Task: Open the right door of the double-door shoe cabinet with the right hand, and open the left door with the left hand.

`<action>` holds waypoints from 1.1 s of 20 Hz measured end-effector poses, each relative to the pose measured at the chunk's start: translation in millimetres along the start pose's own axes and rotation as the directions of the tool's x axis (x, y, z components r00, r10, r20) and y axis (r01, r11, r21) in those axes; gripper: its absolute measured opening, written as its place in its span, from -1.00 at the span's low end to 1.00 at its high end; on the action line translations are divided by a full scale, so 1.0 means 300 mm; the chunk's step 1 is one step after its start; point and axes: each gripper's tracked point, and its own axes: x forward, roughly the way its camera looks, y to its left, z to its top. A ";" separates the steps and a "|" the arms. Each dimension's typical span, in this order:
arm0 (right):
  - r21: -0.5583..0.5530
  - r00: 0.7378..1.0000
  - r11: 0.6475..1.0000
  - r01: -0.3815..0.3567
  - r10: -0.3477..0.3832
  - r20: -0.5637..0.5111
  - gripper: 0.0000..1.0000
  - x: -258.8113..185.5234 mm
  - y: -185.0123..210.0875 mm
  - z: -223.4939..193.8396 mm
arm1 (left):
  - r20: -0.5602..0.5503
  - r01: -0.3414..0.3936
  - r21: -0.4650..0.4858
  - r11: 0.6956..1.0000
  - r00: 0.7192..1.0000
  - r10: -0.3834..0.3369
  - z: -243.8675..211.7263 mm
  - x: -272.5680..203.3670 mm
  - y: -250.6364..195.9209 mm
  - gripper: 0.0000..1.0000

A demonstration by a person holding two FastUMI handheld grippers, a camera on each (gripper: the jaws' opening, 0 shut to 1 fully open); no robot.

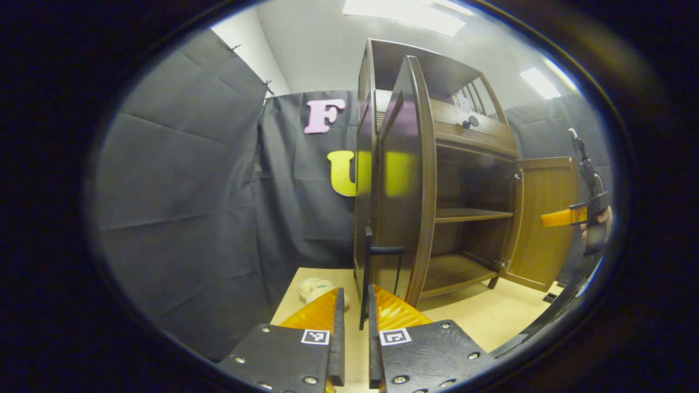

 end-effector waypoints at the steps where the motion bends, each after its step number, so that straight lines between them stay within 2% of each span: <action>1: -0.001 1.000 1.000 -0.009 0.009 -0.005 0.89 -0.001 -0.018 -0.007 | -0.001 -0.031 -0.006 0.999 1.000 0.031 0.009 -0.030 0.007 -0.60; 3: -0.014 1.000 1.000 -0.018 0.018 -0.003 0.82 -0.029 -0.062 -0.027 | -0.010 -0.123 -0.034 0.992 0.992 0.123 0.031 -0.074 0.032 -0.25; 4: -0.026 1.000 1.000 -0.015 0.015 0.003 0.89 -0.049 -0.087 -0.032 | -0.013 -0.175 -0.041 0.984 0.985 0.174 0.050 -0.112 0.047 -0.07; 7: -0.032 0.999 0.999 0.008 -0.009 -0.033 0.89 -0.121 -0.170 -0.075 | -0.017 -0.314 -0.025 0.949 0.949 0.313 0.085 -0.295 0.017 0.47; 8: -0.028 1.000 1.000 0.009 -0.010 -0.026 0.89 -0.147 -0.193 -0.073 | -0.007 -0.348 -0.004 0.937 0.937 0.348 0.116 -0.386 -0.025 0.64; 10: -0.030 0.999 0.999 0.037 -0.037 0.004 0.89 -0.194 -0.262 -0.060 | 0.007 -0.364 0.042 0.930 0.931 0.364 0.163 -0.405 -0.147 1.00; 12: -0.027 0.999 0.998 0.052 -0.052 0.015 0.82 -0.235 -0.323 -0.055 | 0.012 -0.371 0.060 0.927 0.928 0.371 0.197 -0.430 -0.271 1.00; 14: -0.040 0.998 0.998 0.057 -0.056 0.030 0.82 -0.287 -0.370 -0.050 | 0.030 -0.351 0.049 0.935 0.936 0.350 0.231 -0.466 -0.415 1.00; 15: -0.049 0.997 0.997 0.062 -0.060 0.050 0.89 -0.316 -0.394 -0.040 | 0.039 -0.333 0.041 0.942 0.943 0.332 0.246 -0.466 -0.509 1.00; 16: -0.054 0.996 0.997 0.063 -0.059 0.073 0.89 -0.344 -0.414 -0.032 | 0.047 -0.326 0.036 0.945 0.945 0.325 0.257 -0.464 -0.572 1.00; 17: -0.061 0.994 0.996 0.061 -0.055 0.093 0.82 -0.370 -0.424 -0.029 | 0.052 -0.323 0.029 0.946 0.946 0.321 0.264 -0.456 -0.630 1.00; 20: -0.107 0.994 0.992 0.063 -0.052 0.100 0.82 -0.429 -0.458 -0.044 | 0.041 -0.307 -0.006 0.952 0.951 0.307 0.256 -0.427 -0.784 1.00; 22: -0.104 0.992 0.991 0.079 -0.067 0.110 0.82 -0.457 -0.478 -0.039 | 0.029 -0.265 -0.027 0.964 0.964 0.266 0.256 -0.397 -0.866 1.00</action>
